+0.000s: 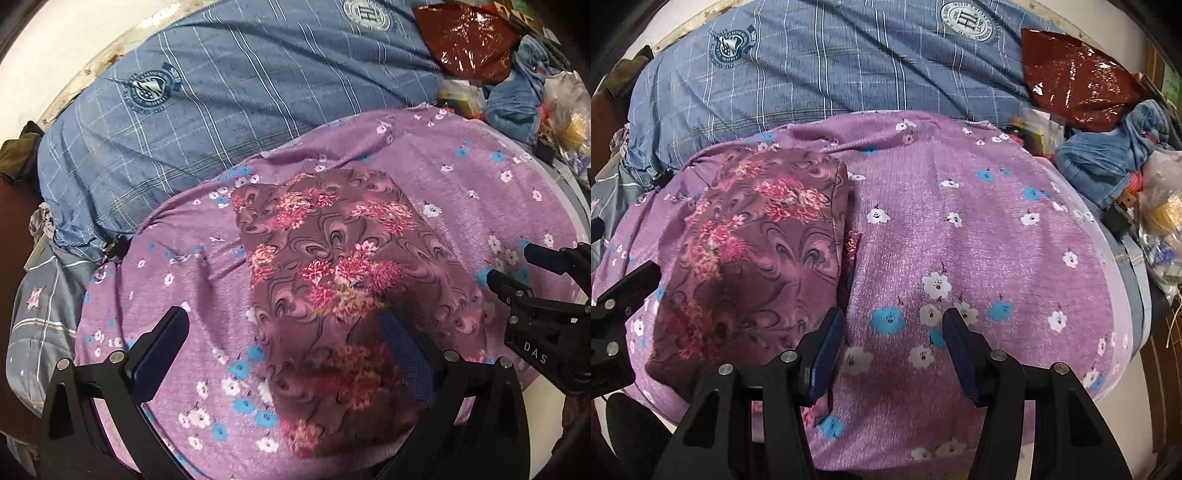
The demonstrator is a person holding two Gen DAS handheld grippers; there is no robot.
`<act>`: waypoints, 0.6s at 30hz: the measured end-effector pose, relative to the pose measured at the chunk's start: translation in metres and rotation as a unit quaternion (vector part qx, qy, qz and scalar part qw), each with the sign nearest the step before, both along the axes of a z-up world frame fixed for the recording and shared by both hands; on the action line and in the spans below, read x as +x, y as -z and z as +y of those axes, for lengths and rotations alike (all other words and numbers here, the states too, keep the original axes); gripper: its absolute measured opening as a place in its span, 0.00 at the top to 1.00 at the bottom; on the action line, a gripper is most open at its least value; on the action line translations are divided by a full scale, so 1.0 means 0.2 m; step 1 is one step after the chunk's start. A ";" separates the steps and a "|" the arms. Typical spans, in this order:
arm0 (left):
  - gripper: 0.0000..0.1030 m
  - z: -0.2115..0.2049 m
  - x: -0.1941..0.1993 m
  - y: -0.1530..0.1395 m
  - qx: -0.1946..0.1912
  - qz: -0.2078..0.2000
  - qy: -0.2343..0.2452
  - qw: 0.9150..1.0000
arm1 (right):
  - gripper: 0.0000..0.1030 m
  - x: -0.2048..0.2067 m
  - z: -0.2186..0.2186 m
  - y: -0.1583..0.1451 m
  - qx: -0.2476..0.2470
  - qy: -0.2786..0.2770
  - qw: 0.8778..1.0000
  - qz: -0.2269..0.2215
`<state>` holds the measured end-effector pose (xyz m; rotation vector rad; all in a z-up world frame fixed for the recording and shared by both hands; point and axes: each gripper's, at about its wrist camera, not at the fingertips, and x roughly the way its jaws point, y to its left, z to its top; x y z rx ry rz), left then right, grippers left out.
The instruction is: Fold small clothes
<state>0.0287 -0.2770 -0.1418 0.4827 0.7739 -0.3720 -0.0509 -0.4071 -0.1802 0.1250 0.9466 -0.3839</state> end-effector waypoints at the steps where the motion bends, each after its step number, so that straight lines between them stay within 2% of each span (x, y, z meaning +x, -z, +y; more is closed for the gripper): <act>1: 0.00 -0.01 0.02 0.02 0.003 0.002 -0.001 1.000 | 0.44 0.02 -0.01 0.01 0.001 -0.001 1.000 0.002; 18: 0.00 -0.11 0.18 0.13 0.009 0.023 -0.004 1.000 | 0.44 0.18 -0.06 0.14 -0.003 -0.010 0.999 0.031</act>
